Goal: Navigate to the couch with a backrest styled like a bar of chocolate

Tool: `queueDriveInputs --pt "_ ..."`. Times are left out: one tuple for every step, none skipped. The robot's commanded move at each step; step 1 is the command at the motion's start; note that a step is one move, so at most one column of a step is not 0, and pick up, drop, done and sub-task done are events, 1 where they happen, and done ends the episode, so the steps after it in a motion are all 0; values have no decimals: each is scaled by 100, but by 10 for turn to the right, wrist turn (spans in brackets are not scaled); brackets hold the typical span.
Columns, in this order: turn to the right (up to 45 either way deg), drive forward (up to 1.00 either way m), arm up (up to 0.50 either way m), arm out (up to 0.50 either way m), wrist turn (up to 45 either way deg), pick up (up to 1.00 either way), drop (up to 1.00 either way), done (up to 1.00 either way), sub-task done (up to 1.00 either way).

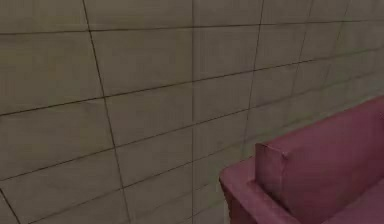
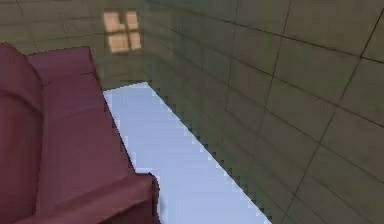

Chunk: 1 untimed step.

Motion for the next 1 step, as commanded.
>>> queueDriveInputs --pt "-450 0 0 0 0 0 0 0 0"
